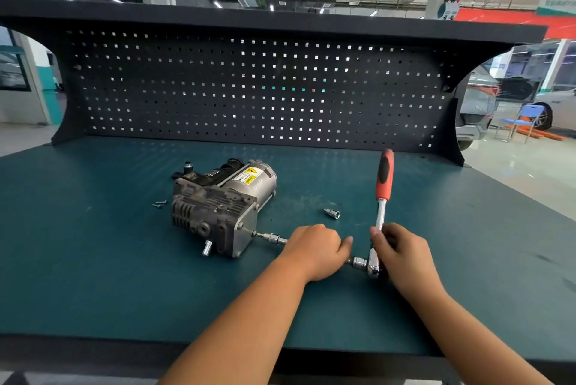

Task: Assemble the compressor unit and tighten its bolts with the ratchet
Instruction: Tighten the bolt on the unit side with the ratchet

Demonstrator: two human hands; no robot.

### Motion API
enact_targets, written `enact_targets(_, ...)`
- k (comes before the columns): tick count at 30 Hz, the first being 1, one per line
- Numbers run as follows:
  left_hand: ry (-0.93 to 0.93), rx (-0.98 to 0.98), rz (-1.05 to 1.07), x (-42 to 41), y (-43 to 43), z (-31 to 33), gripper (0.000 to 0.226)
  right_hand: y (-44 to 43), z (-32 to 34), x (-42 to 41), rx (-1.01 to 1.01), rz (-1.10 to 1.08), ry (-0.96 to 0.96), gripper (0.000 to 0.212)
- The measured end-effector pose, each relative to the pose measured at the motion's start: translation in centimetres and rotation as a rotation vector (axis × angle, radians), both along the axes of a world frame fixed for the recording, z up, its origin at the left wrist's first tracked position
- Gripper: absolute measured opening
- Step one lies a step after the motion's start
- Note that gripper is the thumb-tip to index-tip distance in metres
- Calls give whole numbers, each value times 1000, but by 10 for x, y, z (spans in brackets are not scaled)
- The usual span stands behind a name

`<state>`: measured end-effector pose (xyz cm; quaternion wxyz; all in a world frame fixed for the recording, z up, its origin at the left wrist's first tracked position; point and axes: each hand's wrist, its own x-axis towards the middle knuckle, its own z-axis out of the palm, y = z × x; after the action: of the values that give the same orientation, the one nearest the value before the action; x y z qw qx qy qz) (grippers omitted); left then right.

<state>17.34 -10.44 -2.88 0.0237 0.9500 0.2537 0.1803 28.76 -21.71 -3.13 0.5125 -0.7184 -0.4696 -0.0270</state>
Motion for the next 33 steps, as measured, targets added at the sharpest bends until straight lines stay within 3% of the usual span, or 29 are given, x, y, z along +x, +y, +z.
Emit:
enact_targets(2,-17,-6,16,2,-1,0,57,-7,0,-5,85,101,-117,27)
enact_targets(5,-34,-53,44,4,2,1,46,-18,3,-10,190,224,-558,11)
enact_targets(7,-21,-76,54,5,5,2,40,-19,3,-9,184,221,-761,23)
enact_targets(9,-35,-51,53,4,3,2,46,-18,1,-9,147,129,-612,25)
enact_targets(12,-40,-13,34,-1,-2,2,53,-6,1,-12,14,35,-84,30)
enact_targets(14,-45,-18,21,-3,-4,4,51,1,3,-2,-79,-22,124,36)
enact_targets(16,-63,-29,28,-3,-4,4,52,-2,2,4,-85,-7,93,39)
enact_targets(19,-94,-80,40,0,-3,2,52,-12,1,-2,77,148,-51,20)
enact_targets(22,-99,-211,100,1,4,-1,41,-17,4,-10,193,257,-516,4)
enact_targets(24,-102,-266,123,-1,4,1,38,-17,0,-9,187,243,-690,15)
enact_targets(27,-47,-40,54,-3,-4,2,53,-13,0,-12,84,97,-298,28)
enact_targets(29,-20,3,29,-5,-6,5,54,-4,0,-8,-39,-26,-81,38)
enact_targets(33,18,-6,25,-6,-6,5,49,-4,-1,1,-71,-52,-43,40)
